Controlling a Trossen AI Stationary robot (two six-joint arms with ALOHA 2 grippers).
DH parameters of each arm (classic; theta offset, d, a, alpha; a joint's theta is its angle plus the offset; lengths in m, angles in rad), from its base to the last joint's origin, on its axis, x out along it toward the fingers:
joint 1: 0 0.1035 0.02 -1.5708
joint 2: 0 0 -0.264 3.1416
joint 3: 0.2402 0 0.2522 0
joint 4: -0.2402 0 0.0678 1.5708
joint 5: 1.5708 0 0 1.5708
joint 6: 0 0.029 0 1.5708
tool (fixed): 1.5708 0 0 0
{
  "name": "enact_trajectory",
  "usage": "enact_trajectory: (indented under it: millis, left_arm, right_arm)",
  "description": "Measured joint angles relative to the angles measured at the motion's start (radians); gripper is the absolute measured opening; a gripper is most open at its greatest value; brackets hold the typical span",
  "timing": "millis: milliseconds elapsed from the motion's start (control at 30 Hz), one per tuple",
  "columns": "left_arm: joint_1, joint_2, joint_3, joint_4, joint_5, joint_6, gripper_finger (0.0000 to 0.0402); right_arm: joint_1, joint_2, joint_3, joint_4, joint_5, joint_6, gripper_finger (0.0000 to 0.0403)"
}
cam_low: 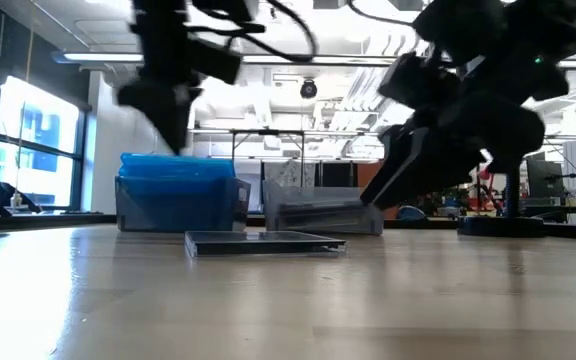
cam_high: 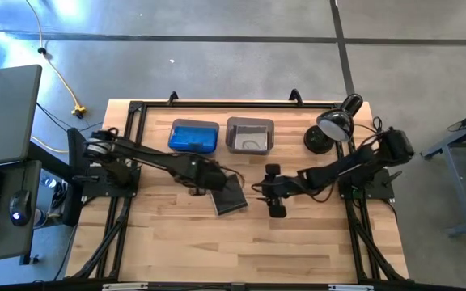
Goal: Pick & place jewel cases by type
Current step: Put the black CD case into the right black bin
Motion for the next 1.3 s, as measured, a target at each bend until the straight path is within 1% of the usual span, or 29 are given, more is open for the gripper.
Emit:
enact_trajectory:
  millis: [67, 100, 167, 233, 333, 400, 467, 567, 633, 733, 833, 967, 1033, 1133, 1300]
  left_arm:
    - [-0.002, -0.035, -0.046, -0.012, 0.086, -0.042, 0.0122]
    - [-0.015, -0.053, -0.087, 0.019, 0.128, -0.048, 0.0122]
    - [-0.034, -0.082, -0.191, 0.142, 0.216, -0.056, 0.0122]
    - [-0.069, -0.116, -0.312, 0.298, 0.27, -0.071, 0.0122]
    - [-0.114, -0.141, -0.467, 0.611, 0.288, -0.1, 0.0122]
    - [-0.122, -0.153, -0.545, 0.744, 0.303, -0.112, 0.0122]
    - [-0.119, -0.15, -0.601, 0.894, 0.321, -0.131, 0.0122]
    - [-0.109, -0.154, -0.667, 1.052, 0.302, -0.173, 0.0122]
    - [-0.095, -0.152, -0.691, 1.125, 0.304, -0.188, 0.0122]
    - [-0.063, -0.15, -0.699, 1.19, 0.35, -0.19, 0.0122]
    - [-0.028, -0.139, -0.699, 1.247, 0.403, -0.191, 0.0122]
    - [0.011, -0.114, -0.698, 1.272, 0.431, -0.191, 0.0122]
    - [0.024, -0.097, -0.696, 1.276, 0.438, -0.191, 0.0122]
    - [0.026, -0.063, -0.697, 1.316, 0.457, -0.189, 0.0122]
    - [0.018, -0.037, -0.697, 1.391, 0.481, -0.107, 0.0122]
  right_arm:
    - [-0.003, 0.051, 0.031, -0.005, -0.002, 0.002, 0.0213]
    - [-0.005, 0.077, 0.052, -0.01, 0.006, -0.003, 0.0213]
    - [-0.012, 0.123, 0.091, -0.044, 0.03, -0.008, 0.0213]
    - [-0.027, 0.151, 0.141, -0.137, 0.035, -0.008, 0.0213]
    - [-0.054, 0.165, 0.215, -0.33, 0.0, -0.009, 0.0213]
    - [-0.072, 0.166, 0.24, -0.403, -0.01, -0.015, 0.0213]
    - [-0.086, 0.163, 0.256, -0.418, -0.001, -0.055, 0.0213]
    - [-0.111, 0.161, 0.262, -0.401, 0.004, -0.159, 0.0213]
    - [-0.136, 0.172, 0.26, -0.408, -0.021, -0.191, 0.0213]
    - [-0.185, 0.192, 0.262, -0.41, -0.099, -0.196, 0.0213]
    - [-0.238, 0.199, 0.261, -0.389, -0.226, -0.223, 0.0213]
    - [-0.301, 0.205, 0.256, -0.332, -0.399, -0.262, 0.0213]
    - [-0.317, 0.21, 0.256, -0.322, -0.413, -0.296, 0.0213]
    - [-0.318, 0.217, 0.257, -0.315, -0.403, -0.358, 0.0213]
    - [-0.286, 0.237, 0.257, -0.268, -0.393, -0.404, 0.0213]
